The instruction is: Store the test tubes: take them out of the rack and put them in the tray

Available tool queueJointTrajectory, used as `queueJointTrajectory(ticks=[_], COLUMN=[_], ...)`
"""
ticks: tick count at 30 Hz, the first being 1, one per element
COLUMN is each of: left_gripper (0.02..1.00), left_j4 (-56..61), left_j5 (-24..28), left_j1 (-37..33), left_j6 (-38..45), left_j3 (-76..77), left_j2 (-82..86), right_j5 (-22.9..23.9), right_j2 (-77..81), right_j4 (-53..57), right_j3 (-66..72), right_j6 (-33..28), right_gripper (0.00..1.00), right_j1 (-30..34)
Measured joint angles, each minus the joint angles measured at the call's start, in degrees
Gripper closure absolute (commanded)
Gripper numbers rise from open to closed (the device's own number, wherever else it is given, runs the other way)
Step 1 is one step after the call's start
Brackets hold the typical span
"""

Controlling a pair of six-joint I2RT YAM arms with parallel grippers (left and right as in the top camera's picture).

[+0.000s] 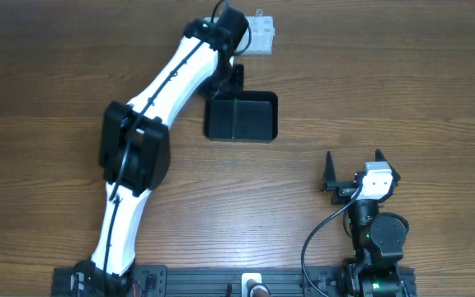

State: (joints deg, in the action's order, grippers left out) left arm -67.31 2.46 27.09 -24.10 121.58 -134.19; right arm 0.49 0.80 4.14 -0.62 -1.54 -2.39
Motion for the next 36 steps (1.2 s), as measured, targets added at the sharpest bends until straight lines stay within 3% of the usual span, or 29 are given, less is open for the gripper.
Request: queueJointTrajectory(ticks=[13, 20, 36], left_gripper=[0.338, 0.325, 0.272], left_j4=[13.9, 24.22, 37.33], left_j5=[-10.69, -15.15, -17.55], left_j1=[0.0, 0.0, -2.56], left_j6=[-0.42, 3.26, 6.38], left_j3=[0.04, 0.04, 0.04], left_j2=[9.05, 9.03, 1.46], right_j5=[0.0, 0.0, 0.0], right_j2=[0.0, 0.0, 0.0], right_j4=[0.0, 0.0, 0.0], right_j3=[0.0, 0.0, 0.0], right_j6=[0.04, 0.04, 0.0], right_gripper=[0.009, 0.007, 0.009], right_j1=[0.0, 0.02, 0.0])
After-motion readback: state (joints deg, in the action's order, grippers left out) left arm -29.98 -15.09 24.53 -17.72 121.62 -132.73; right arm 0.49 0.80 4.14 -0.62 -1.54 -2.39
